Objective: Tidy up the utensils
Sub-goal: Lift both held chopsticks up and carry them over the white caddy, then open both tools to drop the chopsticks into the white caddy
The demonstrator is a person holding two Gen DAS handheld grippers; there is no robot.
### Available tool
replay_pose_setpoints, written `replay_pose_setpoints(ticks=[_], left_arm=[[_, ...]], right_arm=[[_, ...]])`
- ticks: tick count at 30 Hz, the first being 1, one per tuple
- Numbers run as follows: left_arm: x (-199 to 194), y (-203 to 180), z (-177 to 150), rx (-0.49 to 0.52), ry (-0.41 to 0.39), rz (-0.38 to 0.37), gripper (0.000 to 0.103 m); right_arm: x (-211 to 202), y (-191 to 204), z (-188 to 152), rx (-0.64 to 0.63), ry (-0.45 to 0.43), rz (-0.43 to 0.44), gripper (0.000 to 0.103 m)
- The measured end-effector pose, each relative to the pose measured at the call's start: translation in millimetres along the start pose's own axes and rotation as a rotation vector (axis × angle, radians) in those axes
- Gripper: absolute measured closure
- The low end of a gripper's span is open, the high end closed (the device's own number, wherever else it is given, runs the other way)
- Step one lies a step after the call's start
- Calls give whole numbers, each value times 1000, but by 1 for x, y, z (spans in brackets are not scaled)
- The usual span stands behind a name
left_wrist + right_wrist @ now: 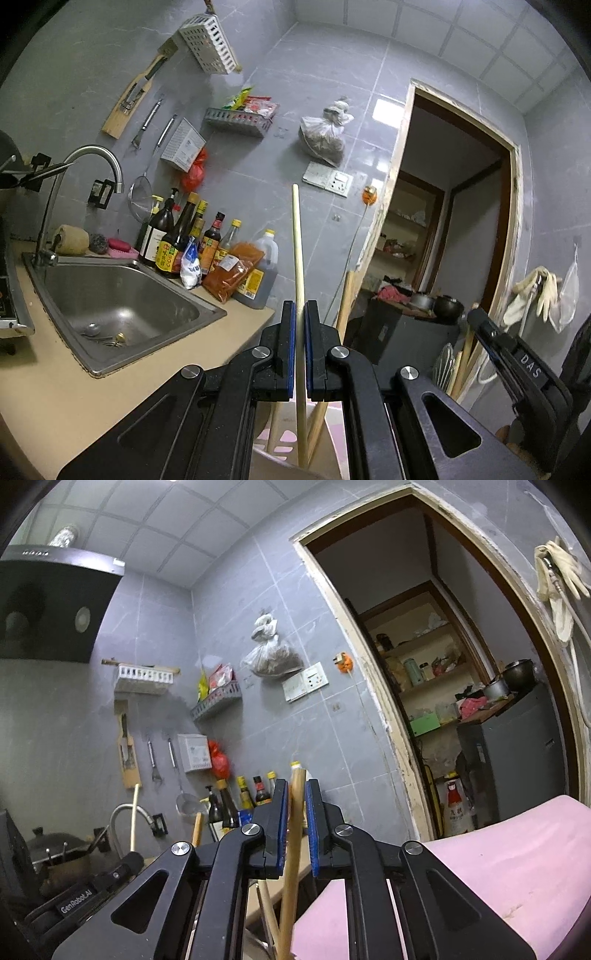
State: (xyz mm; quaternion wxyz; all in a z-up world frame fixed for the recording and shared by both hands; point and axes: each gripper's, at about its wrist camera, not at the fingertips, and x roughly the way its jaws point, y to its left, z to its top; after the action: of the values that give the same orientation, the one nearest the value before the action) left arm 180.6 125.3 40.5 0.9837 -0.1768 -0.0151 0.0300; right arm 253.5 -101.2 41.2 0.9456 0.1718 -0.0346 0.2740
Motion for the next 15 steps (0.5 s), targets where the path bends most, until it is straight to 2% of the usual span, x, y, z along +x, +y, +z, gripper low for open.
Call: replay_pose_setpoints(ticks=[15], left_arm=[[-1, 6, -11, 22, 99, -22, 100]], right_arm=[[-2, 3, -2, -16, 12, 24, 93]])
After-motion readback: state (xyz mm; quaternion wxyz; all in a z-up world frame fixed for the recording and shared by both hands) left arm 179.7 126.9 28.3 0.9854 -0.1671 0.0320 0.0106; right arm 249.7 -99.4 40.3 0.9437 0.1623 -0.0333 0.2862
